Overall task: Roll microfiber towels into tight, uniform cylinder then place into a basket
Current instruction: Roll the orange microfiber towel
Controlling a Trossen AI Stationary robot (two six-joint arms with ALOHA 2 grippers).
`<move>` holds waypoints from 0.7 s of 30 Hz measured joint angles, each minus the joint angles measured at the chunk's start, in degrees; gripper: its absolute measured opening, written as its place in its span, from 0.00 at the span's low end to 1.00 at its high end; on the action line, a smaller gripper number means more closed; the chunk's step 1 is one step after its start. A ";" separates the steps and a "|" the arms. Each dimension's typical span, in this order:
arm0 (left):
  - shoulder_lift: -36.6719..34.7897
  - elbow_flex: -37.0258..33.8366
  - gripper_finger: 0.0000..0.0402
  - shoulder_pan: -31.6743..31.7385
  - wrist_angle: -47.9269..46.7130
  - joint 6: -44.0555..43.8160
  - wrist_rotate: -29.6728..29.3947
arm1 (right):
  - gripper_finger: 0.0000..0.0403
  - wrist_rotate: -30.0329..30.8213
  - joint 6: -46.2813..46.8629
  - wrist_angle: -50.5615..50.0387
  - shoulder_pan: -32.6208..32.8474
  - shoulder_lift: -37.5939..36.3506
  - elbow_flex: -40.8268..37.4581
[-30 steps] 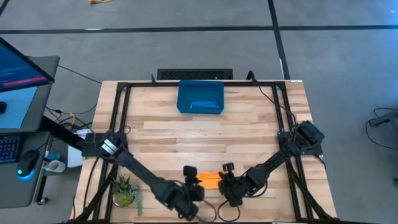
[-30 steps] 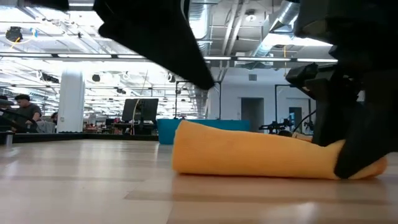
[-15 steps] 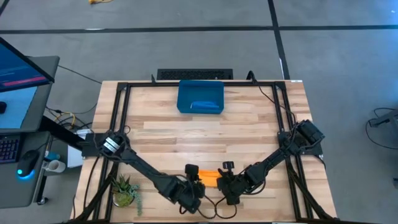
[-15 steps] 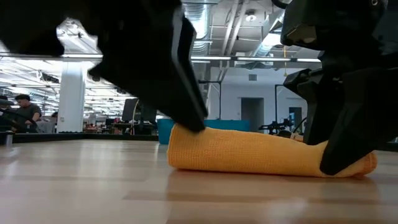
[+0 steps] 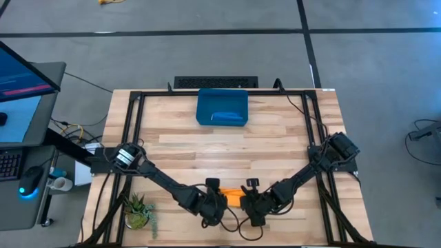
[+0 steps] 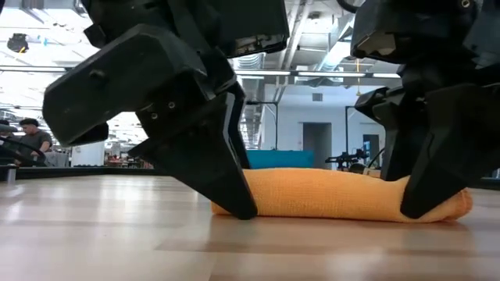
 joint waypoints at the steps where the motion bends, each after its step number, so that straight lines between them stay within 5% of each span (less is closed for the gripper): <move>1: -0.02 -0.19 0.42 0.06 0.04 -1.02 -0.16 | 0.32 -0.61 0.00 0.00 -0.06 -0.02 0.00; 8: -0.33 -0.19 0.20 1.60 3.13 -9.15 10.81 | 0.24 -8.72 2.71 0.03 -1.07 -0.51 0.00; 13: -0.16 -0.05 0.05 1.97 4.88 -15.19 21.65 | 0.14 -24.95 6.48 4.42 -3.04 -1.27 -0.08; 21: 0.19 -0.17 0.16 3.17 9.03 -18.87 34.68 | 0.10 -43.27 10.52 9.01 -7.43 -0.18 -0.43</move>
